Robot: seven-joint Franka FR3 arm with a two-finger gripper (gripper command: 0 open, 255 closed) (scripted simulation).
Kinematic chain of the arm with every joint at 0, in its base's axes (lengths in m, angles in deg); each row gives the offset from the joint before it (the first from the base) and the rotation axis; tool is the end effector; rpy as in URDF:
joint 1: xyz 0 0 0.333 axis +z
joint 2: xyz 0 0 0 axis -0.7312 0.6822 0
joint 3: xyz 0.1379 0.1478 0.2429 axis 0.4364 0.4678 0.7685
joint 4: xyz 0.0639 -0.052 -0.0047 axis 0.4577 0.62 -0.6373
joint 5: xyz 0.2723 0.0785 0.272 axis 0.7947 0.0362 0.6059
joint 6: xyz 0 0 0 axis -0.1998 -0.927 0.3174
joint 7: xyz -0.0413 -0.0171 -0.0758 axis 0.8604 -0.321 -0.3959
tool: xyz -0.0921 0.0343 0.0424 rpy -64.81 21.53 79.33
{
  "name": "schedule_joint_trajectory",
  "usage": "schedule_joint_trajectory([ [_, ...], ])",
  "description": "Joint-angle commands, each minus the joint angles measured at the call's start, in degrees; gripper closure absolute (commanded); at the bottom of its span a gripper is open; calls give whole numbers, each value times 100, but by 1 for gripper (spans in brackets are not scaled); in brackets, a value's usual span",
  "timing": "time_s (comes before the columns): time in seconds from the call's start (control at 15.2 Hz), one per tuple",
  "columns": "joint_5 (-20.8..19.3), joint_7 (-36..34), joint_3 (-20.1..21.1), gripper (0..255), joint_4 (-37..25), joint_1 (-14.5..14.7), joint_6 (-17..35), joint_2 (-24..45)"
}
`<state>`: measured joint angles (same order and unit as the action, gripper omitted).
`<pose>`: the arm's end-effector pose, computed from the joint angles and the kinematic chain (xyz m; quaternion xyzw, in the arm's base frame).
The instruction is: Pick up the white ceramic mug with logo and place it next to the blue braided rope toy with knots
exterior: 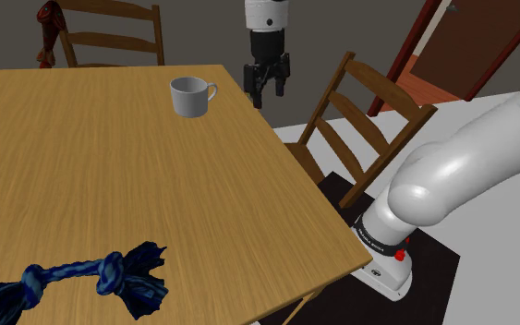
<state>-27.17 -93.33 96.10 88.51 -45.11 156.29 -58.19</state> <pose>0.4218 0.1097 0.5194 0.9931 0.0440 -0.1056 0.0263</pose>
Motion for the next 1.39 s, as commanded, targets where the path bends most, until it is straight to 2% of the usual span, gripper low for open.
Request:
schedule_joint_trajectory([
  [0.0,-47,-118,101,0,-321,23,124,400],
  [0.66,-570,-822,534,0,-2602,318,128,2538],
  [0.92,-887,-1064,618,0,-3829,565,-111,3496],
  [1.12,-1147,-1195,633,0,-4972,829,-422,4305],
  [1.19,-1191,-1210,626,0,-5198,886,-491,4457],
  [1.32,-1175,-1212,621,0,-4947,856,-303,4393],
])
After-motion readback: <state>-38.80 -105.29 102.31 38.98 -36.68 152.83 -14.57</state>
